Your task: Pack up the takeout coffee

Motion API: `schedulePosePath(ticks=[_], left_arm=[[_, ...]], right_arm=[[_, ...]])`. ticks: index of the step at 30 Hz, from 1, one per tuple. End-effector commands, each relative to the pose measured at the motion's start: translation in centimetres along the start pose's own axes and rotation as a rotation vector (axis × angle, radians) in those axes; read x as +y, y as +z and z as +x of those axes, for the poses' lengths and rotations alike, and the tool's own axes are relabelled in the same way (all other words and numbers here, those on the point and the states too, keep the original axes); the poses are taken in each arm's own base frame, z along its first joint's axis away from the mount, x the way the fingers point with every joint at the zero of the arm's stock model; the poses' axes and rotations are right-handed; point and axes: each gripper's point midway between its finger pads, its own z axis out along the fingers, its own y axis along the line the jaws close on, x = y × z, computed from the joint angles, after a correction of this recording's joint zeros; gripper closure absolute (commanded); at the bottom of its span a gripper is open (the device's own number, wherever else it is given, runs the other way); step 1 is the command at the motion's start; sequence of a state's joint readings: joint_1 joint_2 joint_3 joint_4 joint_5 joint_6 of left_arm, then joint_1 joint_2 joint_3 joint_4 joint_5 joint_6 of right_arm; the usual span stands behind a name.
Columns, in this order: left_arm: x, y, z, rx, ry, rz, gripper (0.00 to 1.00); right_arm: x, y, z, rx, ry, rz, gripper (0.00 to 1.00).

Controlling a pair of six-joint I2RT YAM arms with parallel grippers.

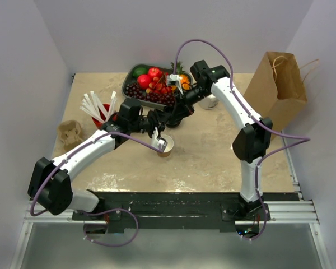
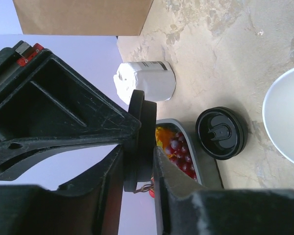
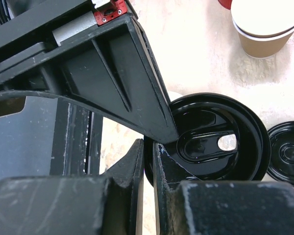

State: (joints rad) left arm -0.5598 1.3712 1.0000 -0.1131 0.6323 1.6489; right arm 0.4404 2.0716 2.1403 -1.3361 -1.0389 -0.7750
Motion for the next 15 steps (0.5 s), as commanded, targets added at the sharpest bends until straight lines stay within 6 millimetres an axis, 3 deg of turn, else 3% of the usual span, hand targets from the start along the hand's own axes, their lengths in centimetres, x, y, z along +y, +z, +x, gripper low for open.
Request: schedulePosePath(ticks=[1,3,4,6,7,9,10,12,13,14,15], left_arm=[[2.0,0.4,-0.7,-0.028,0.089,-0.064,0.76],[2.0,0.4,-0.8,-0.030,0.077,-0.063,0.81],[2.0,0.4,-0.8,-0.027,0.068,-0.061,0.85],[2.2,0.1,-0.8,-0.018,0.032,-0.068,0.88],[2.5,0.0,-0.8,-0.015,0.014,-0.079,0.90],[3.1,-0.6,-0.6,0.003,-0.095,-0.104,0.90],[3.4,-0.8,-0.7,0.008,-0.146,-0.115,0.92],[4.6,-1.6,-0.3,0.034,-0.363,-0.168,0.92],[4.8,-1.9,0.0,0.058,-0.452,-0.179,0.93],[5.6,-2.4,0.1,0.054,-0.620,-0.216,0.93],[5.8,-2.7,0.2,0.053,-0.715,-0.230,0.94]], right_arm=[[4.0,-0.7,-1.1,-0.007,0.031,-0.060,1.00],[3.9,-0.7,-1.1,-0.005,0.035,-0.056,0.95],[3.8,-1.1,-1.3,-0.010,0.030,-0.044,0.84],[3.7,-2.0,-2.0,-0.040,0.044,-0.030,0.73],[3.2,-3.5,-3.1,-0.095,0.024,0.001,0.60],[2.0,-5.5,-4.8,-0.174,0.010,0.058,0.53],[1.6,-7.5,-5.6,-0.216,0.002,0.106,0.46],[0.4,-9.6,-7.4,-0.283,-0.038,0.187,0.42],[-0.6,-10.4,-7.1,-0.301,-0.021,0.223,0.40],[-0.1,-11.6,-7.9,-0.326,-0.054,0.285,0.39],[-0.9,-12.5,-9.5,-0.383,-0.100,0.339,0.39]])
